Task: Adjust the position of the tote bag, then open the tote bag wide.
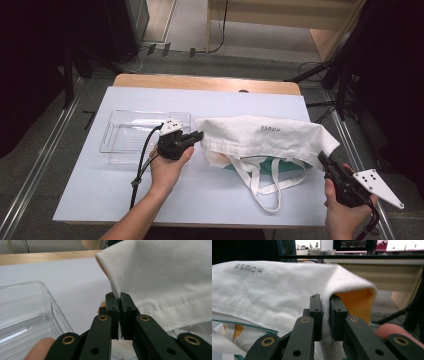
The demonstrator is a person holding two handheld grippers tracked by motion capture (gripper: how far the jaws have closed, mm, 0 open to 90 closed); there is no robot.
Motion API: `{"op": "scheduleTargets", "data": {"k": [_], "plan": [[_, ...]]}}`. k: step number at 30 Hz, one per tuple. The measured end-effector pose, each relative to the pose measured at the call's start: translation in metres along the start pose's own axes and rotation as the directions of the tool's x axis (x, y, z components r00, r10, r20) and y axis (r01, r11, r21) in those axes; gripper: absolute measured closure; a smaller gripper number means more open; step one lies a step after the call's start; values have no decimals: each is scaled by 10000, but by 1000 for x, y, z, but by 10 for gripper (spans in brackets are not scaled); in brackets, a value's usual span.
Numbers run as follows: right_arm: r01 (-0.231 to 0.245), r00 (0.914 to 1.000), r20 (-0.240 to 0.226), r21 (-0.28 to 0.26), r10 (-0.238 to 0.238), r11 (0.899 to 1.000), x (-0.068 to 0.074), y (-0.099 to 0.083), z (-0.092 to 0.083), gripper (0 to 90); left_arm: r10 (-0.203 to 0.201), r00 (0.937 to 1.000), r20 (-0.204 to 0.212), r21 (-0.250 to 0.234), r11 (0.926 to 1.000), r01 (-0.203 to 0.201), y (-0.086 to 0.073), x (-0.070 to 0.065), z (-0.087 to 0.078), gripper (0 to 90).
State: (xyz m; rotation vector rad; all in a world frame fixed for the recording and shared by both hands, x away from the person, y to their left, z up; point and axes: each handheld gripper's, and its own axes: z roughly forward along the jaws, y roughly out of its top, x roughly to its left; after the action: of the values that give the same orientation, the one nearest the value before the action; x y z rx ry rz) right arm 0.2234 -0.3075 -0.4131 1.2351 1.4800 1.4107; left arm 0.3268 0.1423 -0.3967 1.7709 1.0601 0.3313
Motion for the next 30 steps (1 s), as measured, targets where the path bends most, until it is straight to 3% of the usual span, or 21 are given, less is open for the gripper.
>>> {"op": "scheduleTargets", "data": {"k": [6, 9, 11, 15, 16, 18, 22, 24, 25, 26, 28, 30], "plan": [[463, 9977, 515, -402, -442, 9981, 10, 8, -18, 838, 251, 9997, -51, -380, 9990, -253, 19, -3, -4, 893], [646, 9965, 562, -526, -616, 9965, 18, 10, -23, 836, 84, 9999, 76, -688, 9976, -79, 30, -7, -8, 893], [622, 9969, 506, -398, -602, 9973, 19, 7, -20, 826, -10, 10000, 42, -673, 9977, 12, 30, -7, -6, 888], [286, 9989, 387, -231, -277, 9993, 17, -2, -13, 799, -183, 9995, -256, -167, 9997, 179, 17, 7, 4, 885], [259, 9989, 384, -170, -252, 9995, 17, -4, -13, 796, -378, 9990, -233, -78, 9993, 377, 14, 12, 5, 887], [309, 9988, 382, -148, -303, 9994, 18, -5, -11, 797, -938, 9952, 263, -28, 9956, 939, 12, 17, 4, 887], [394, 9980, 496, -28, -392, 9992, 21, -8, -9, 777, -608, 9977, 304, -346, 9975, 618, 21, 12, -5, 887], [299, 9985, 450, 244, -310, 9993, 20, -10, -5, 685, -526, 9985, 159, -341, 9980, 532, 22, 12, -7, 875], [190, 9989, 419, 380, -206, 9991, 19, -11, -4, 635, -725, 9973, 92, -225, 9971, 727, 20, 14, -7, 834], [17, 9985, 550, 554, -48, 9985, 17, -13, -3, 551, -889, 9960, 87, -138, 9959, 890, 19, 14, -6, 707], [-49, 9971, 764, 864, -17, 9962, 18, -15, -3, 476, -1157, 9930, 241, 50, 9933, 1156, 18, 14, -4, 592], [-61, 9958, 919, 950, -26, 9955, 18, -18, -7, 422, -771, 9961, 439, 150, 9970, 765, 18, 11, -3, 586]]}}
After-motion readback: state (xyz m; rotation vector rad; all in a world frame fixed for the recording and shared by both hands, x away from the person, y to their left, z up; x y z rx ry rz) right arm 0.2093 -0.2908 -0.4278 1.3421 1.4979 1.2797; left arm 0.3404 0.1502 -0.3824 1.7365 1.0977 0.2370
